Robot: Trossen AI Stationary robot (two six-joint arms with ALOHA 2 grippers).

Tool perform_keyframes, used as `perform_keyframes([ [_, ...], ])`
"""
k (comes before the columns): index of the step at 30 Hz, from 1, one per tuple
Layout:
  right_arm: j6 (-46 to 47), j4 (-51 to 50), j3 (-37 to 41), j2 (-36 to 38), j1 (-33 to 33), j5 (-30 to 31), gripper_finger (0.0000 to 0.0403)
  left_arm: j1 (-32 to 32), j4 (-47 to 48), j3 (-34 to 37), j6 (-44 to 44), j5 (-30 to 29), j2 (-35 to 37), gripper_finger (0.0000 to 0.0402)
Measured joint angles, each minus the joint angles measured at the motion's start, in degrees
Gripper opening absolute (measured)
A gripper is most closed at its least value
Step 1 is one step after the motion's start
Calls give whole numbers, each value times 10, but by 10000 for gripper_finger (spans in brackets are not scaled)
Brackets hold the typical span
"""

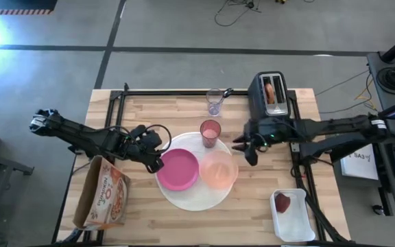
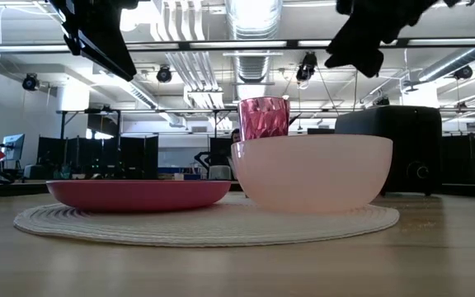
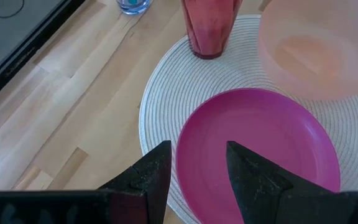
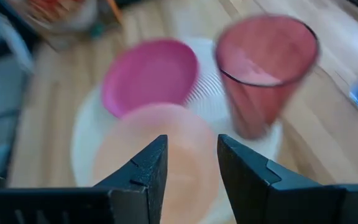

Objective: Arrange a breakfast setting
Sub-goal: Pour the cereal from the orange cereal box into the orange bowl on the white mat

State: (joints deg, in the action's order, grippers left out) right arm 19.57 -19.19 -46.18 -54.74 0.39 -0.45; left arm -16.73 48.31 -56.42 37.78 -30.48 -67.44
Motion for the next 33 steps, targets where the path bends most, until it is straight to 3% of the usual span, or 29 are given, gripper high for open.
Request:
perform_keyframes([
  [5,-3,153,105,52,30,4,128,0,1,0,0,-2,0,137],
  [11,-23,259,197,74,55,4,128,0,1,0,1,-3,0,137],
  [21,-64,351,285,77,80,4,128,0,0,0,2,0,0,137],
  [33,35,379,327,77,80,5,128,0,0,-1,18,48,0,137],
])
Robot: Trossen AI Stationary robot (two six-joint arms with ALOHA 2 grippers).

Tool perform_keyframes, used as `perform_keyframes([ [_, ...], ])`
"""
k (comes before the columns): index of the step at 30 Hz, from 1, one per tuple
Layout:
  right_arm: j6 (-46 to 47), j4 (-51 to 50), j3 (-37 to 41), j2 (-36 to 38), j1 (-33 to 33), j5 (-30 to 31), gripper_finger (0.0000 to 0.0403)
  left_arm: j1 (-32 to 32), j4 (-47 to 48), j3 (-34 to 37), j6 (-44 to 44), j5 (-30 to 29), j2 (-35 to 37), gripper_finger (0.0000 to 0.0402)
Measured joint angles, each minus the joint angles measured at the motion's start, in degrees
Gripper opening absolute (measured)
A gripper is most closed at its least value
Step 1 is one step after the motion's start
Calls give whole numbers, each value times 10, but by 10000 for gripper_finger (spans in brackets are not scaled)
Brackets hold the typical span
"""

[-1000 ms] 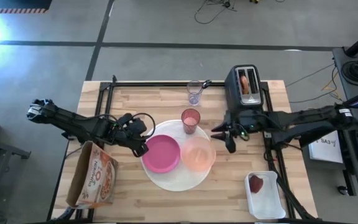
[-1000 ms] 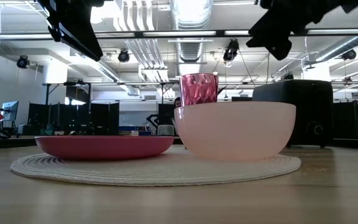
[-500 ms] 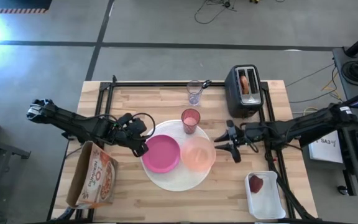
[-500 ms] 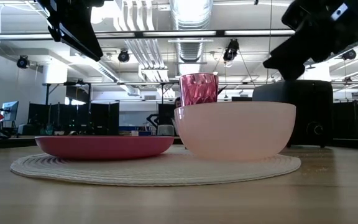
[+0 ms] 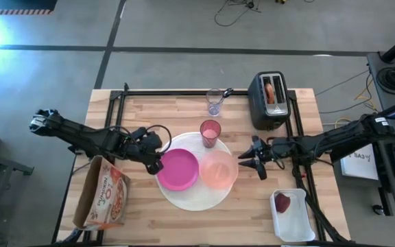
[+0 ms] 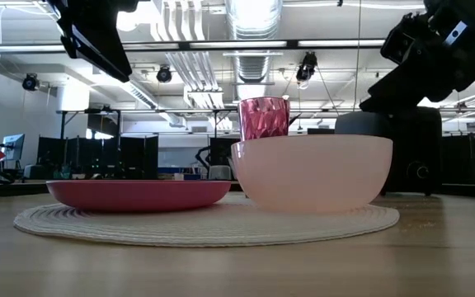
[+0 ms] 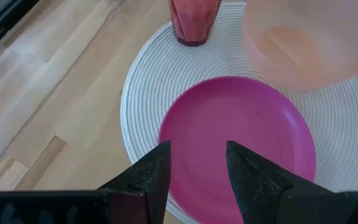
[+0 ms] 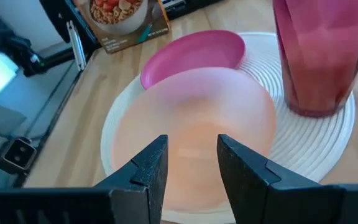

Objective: Arrange a breakfast setting
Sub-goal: Pour the cereal from the orange cereal box into the orange bowl on the white mat

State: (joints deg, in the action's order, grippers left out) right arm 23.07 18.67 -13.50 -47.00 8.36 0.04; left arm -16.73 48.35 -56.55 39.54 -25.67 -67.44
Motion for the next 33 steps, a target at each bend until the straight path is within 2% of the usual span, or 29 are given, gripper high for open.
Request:
perform_keyframes([
  [7,-8,-2,0,0,0,0,128,-1,11,-31,-22,26,0,137],
  [15,-5,-2,0,0,0,0,128,-15,63,-94,-52,137,0,137],
  [27,-5,-2,0,0,0,0,128,-58,254,-239,116,148,-1,137],
  [33,-5,-2,0,0,0,0,128,-58,375,-330,184,208,-34,137],
])
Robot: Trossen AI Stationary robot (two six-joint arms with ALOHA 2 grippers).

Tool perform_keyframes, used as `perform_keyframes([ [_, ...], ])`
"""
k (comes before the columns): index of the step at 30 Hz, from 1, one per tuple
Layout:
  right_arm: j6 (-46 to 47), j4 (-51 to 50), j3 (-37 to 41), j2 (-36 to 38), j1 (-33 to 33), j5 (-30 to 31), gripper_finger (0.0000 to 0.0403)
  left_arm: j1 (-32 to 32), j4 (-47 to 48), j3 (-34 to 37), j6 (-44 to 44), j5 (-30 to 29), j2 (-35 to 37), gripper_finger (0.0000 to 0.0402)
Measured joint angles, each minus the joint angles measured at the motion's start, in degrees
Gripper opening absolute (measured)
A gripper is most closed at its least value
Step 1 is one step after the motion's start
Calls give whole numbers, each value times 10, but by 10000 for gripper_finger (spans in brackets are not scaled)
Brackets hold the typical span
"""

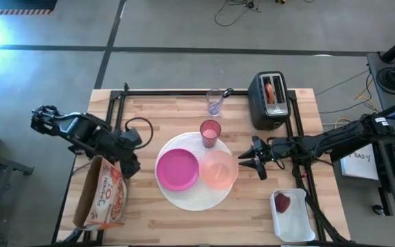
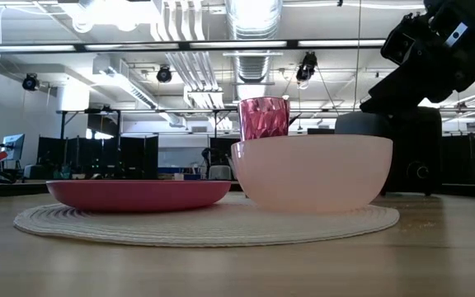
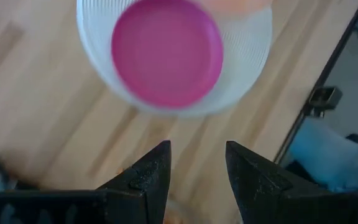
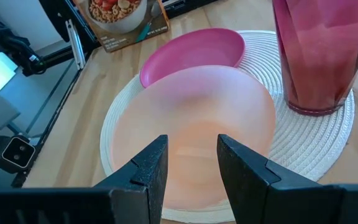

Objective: Arrange a breakfast setting
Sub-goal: Pour the cereal from the orange cereal box into the orange bowl on the white mat

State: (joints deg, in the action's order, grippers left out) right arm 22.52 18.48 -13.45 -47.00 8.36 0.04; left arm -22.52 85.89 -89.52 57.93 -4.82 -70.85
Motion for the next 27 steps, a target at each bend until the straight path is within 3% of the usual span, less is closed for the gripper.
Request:
perform_keyframes([
  [2,0,0,0,0,0,0,128,0,45,-38,14,16,-20,137],
  [8,0,-2,0,0,0,0,128,0,39,-119,54,28,-26,137],
  [16,0,-6,0,0,0,0,128,0,42,-109,76,27,-22,137],
  [19,0,-5,0,0,0,0,128,0,42,-94,-9,43,-33,137],
  [22,0,-5,0,0,0,0,128,-1,41,-92,-147,58,-45,137],
  [27,0,-5,0,0,0,0,128,-2,41,-92,-380,23,-51,137],
])
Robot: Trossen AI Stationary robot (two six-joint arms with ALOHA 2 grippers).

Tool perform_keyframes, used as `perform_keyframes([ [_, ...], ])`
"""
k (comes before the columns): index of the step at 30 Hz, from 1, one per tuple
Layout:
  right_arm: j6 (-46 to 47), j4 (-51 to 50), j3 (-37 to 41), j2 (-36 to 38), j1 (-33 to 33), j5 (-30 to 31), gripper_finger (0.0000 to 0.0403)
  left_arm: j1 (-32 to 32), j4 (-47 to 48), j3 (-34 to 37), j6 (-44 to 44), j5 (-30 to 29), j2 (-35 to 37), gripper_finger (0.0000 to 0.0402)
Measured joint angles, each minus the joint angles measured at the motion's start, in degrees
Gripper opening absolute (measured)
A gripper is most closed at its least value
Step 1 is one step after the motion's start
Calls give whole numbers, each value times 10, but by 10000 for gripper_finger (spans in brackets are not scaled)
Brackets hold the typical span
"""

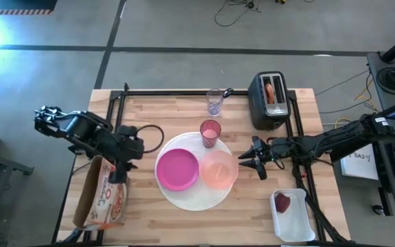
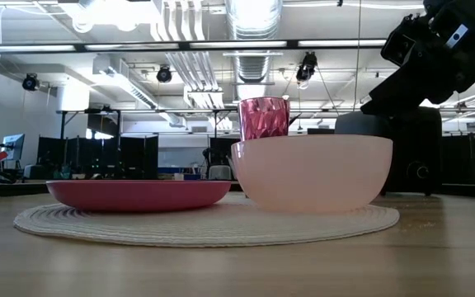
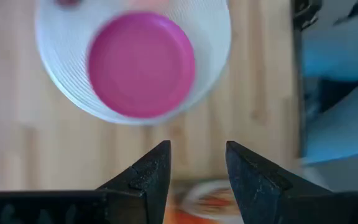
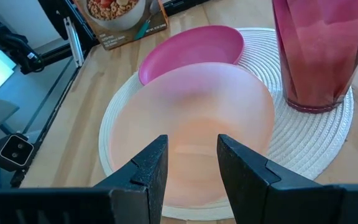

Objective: Arrange a breakfast setting
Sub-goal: Pour the cereal from the orange cereal box into the orange bowl on the white mat

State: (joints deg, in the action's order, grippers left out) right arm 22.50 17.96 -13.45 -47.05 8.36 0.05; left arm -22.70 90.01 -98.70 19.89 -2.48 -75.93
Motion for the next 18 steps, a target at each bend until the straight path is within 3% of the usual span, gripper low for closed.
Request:
perform_keyframes([
  [13,0,0,0,0,0,0,128,0,-1,2,-236,-19,15,137],
  [18,0,0,0,0,0,0,128,0,-2,3,-281,-34,0,129],
])
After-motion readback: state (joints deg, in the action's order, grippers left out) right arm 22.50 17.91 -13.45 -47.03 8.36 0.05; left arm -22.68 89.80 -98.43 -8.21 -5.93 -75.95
